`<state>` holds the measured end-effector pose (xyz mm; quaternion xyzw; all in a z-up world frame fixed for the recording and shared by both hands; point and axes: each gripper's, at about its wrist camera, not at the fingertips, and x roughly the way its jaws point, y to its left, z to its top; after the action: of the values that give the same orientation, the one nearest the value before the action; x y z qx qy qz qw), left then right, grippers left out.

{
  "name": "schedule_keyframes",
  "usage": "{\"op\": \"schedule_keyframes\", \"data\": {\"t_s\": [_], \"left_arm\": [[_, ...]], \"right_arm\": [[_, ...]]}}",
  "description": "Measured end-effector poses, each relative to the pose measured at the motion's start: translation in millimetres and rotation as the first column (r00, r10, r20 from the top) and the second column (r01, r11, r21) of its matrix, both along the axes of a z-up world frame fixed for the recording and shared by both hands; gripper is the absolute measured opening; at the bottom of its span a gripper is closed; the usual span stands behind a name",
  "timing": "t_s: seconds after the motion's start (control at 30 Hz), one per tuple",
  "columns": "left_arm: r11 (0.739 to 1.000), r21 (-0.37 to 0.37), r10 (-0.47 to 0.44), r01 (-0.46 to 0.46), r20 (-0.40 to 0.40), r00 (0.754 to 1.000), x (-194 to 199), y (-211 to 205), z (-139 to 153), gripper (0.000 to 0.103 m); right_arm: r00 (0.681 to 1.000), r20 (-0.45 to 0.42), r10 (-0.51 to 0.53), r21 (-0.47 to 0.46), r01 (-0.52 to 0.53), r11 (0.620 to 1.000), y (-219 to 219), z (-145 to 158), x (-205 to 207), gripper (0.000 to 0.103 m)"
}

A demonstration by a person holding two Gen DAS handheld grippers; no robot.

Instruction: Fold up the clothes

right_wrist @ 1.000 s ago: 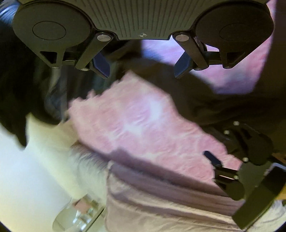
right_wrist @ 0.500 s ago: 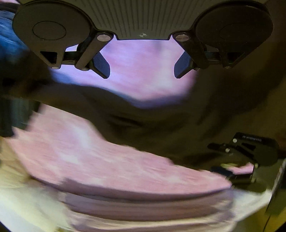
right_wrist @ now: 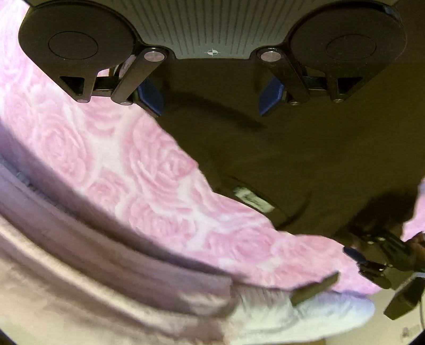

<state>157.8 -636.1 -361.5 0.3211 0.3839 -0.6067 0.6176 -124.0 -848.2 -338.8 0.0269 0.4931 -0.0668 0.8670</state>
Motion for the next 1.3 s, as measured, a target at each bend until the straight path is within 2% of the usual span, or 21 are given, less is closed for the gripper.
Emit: {"op": "schedule_keyframes", "data": {"t_s": [0.07, 0.13, 0.2, 0.23, 0.3, 0.4, 0.5, 0.6, 0.67, 0.7, 0.73, 0.77, 0.8, 0.83, 0.87, 0.9, 1.03, 1.1, 1.2, 1.27, 1.3], "left_arm": [[1.0, -0.019, 0.011, -0.011, -0.013, 1.0, -1, 6, -2, 0.007], [0.998, -0.05, 0.042, -0.043, -0.018, 0.999, 0, 23, 6, 0.004], [0.994, -0.082, 0.074, -0.076, -0.023, 0.997, 4, 43, 19, 0.004], [0.99, -0.102, 0.096, -0.099, -0.033, 0.995, 8, 55, 30, 0.004], [0.982, -0.13, 0.133, -0.136, -0.03, 0.991, 15, 77, 54, 0.004], [0.976, -0.146, 0.162, -0.16, 0.006, 0.987, 30, 103, 86, 0.004], [0.969, -0.148, 0.208, -0.199, 0.045, 0.977, 60, 109, 101, 0.004], [0.95, -0.154, 0.284, -0.27, 0.079, 0.956, 96, 95, 95, 0.005], [0.94, -0.143, 0.32, -0.309, 0.067, 0.945, 111, 85, 84, 0.014], [0.935, -0.136, 0.337, -0.326, 0.06, 0.94, 118, 80, 78, 0.025], [0.93, -0.13, 0.353, -0.344, 0.054, 0.934, 125, 75, 73, 0.029], [0.926, -0.135, 0.36, -0.351, 0.046, 0.932, 128, 76, 71, 0.029], [0.922, -0.146, 0.368, -0.358, 0.045, 0.929, 129, 85, 73, 0.029], [0.917, -0.156, 0.377, -0.366, 0.048, 0.925, 131, 97, 75, 0.032], [0.913, -0.159, 0.388, -0.376, 0.051, 0.92, 133, 110, 77, 0.033], [0.908, -0.154, 0.401, -0.389, 0.056, 0.914, 137, 125, 78, 0.038], [0.883, -0.066, 0.469, -0.465, 0.154, 0.869, 164, 204, 70, 0.048], [0.85, -0.022, 0.519, -0.527, 0.21, 0.829, 185, 240, 60, 0.05], [0.776, 0.005, 0.609, -0.63, 0.255, 0.751, 224, 278, 41, 0.052], [0.736, 0.027, 0.659, -0.676, 0.196, 0.726, 250, 293, 27, 0.053], [0.729, 0.045, 0.67, -0.683, 0.157, 0.725, 260, 295, 19, 0.053]], "right_arm": [[0.999, -0.029, -0.018, 0.009, 0.018, 1.0, -15, -11, 9, 0.082], [0.998, -0.051, -0.048, 0.059, 0.051, 0.997, -27, -20, 17, 0.081], [0.993, -0.071, -0.097, 0.09, 0.103, 0.991, -35, -21, 22, 0.04], [0.987, -0.079, -0.136, 0.107, 0.144, 0.984, -38, -16, 22, 0.004], [0.983, -0.059, -0.173, 0.169, 0.181, 0.969, -35, 3, 25, 0.005], [0.995, 0.001, -0.102, 0.135, 0.101, 0.986, -3, 43, 37, 0.005], [0.998, 0.054, -0.044, 0.106, 0.038, 0.994, 12, 68, 68, 0.005], [0.996, 0.084, -0.042, 0.07, 0.036, 0.997, 7, 69, 111, 0.005], [0.995, 0.062, -0.075, 0.062, 0.071, 0.996, -2, 54, 132, 0.005], [0.994, 0.049, -0.093, 0.059, 0.09, 0.994, -6, 45, 143, 0.006], [0.992, 0.027, -0.123, 0.046, 0.121, 0.992, -7, 38, 148, 0.016], [0.988, 0.02, -0.154, 0.017, 0.154, 0.988, -3, 35, 147, 0.034], [0.985, 0.034, -0.171, -0.011, 0.171, 0.985, 5, 35, 143, 0.043], [0.985, 0.061, -0.164, -0.024, 0.165, 0.986, 16, 38, 136, 0.057], [0.985, 0.083, -0.151, -0.026, 0.154, 0.988, 28, 41, 128, 0.061], [0.985, 0.095, -0.144, -0.021, 0.146, 0.989, 40, 43, 122, 0.061], [0.988, 0.122, -0.09, 0.043, 0.086, 0.995, 106, 46, 109, 0.062], [0.989, 0.135, -0.066, 0.091, 0.054, 0.994, 145, 46, 110, 0.062], [0.987, 0.153, -0.047, 0.163, 0.021, 0.986, 202, 45, 115, 0.062], [0.989, 0.144, -0.042, 0.183, 0.015, 0.983, 231, 34, 126, 0.062], [0.99, 0.139, -0.039, 0.19, 0.012, 0.982, 245, 28, 132, 0.062]]}}
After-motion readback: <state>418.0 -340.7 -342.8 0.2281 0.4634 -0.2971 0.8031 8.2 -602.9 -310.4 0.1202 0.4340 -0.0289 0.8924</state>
